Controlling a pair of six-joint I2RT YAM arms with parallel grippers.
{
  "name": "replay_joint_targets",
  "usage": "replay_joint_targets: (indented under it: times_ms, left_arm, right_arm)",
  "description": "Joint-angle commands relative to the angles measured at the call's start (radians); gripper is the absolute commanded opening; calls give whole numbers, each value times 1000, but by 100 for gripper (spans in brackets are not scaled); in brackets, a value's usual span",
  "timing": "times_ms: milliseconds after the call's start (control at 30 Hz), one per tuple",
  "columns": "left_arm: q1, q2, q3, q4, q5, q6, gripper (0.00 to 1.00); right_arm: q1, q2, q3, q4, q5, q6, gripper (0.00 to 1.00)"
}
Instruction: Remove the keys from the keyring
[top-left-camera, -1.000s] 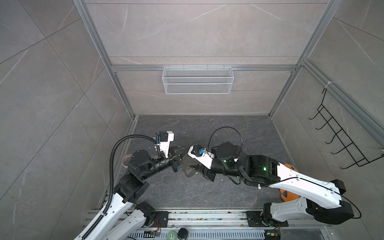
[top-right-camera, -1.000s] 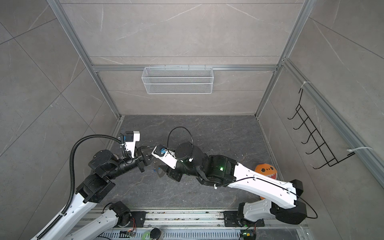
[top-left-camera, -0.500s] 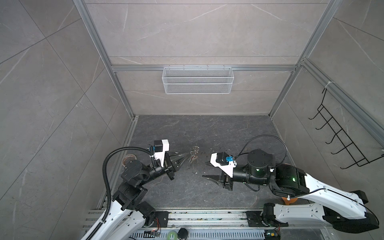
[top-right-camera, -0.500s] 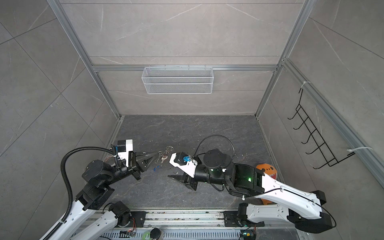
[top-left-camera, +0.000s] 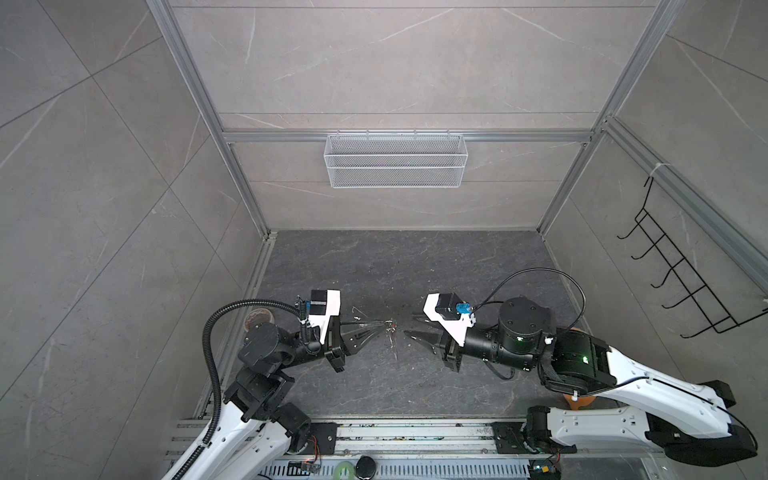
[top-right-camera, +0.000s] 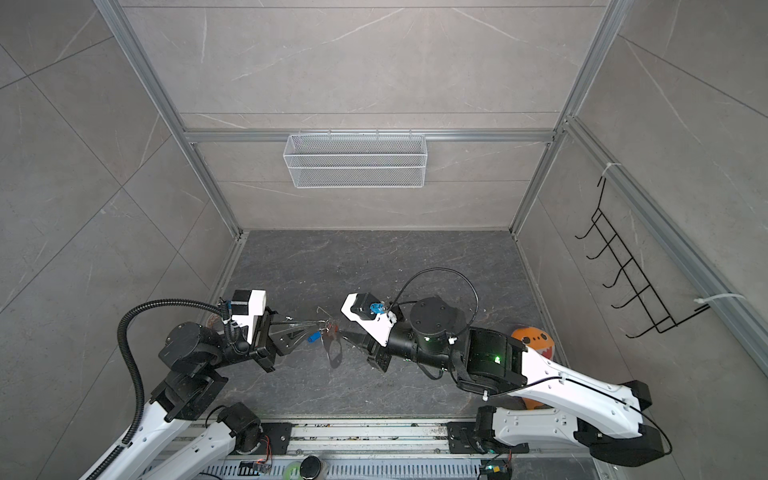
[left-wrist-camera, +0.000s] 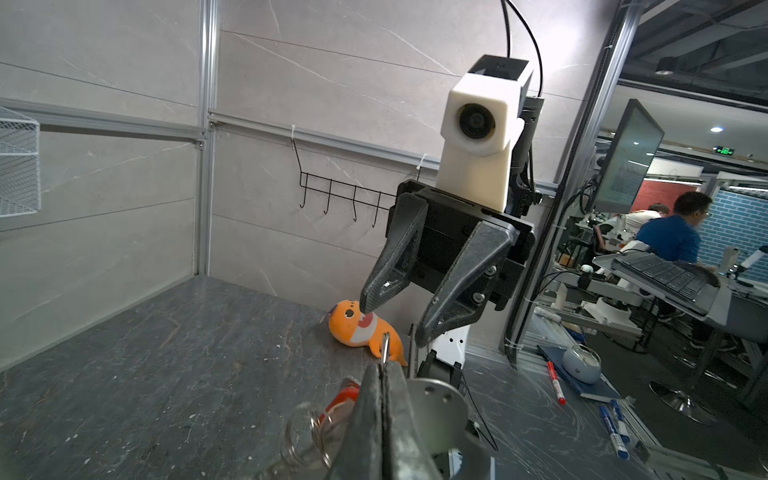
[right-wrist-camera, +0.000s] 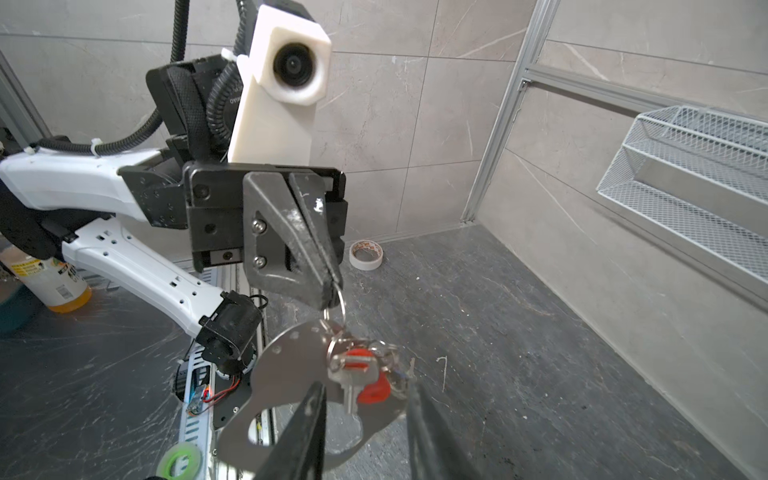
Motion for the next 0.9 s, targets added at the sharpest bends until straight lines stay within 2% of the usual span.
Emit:
replay_joint_targets:
  times_ms: [0, 233, 633, 867]
  left_arm:
    - [1, -4, 42, 91, 43, -21, 0]
    - [1, -9, 35, 123, 38, -38, 0]
    - [1, -19, 35, 130, 50, -46, 0]
    - [1, -11, 39, 144, 65, -56, 0]
  right_arm:
    - [5, 19, 17, 36, -14, 10, 34]
    - [4, 44, 5, 51, -86, 21, 44]
    - [5, 24, 13, 76, -90, 20, 47]
    - [1, 39, 28, 113, -91, 75, 48]
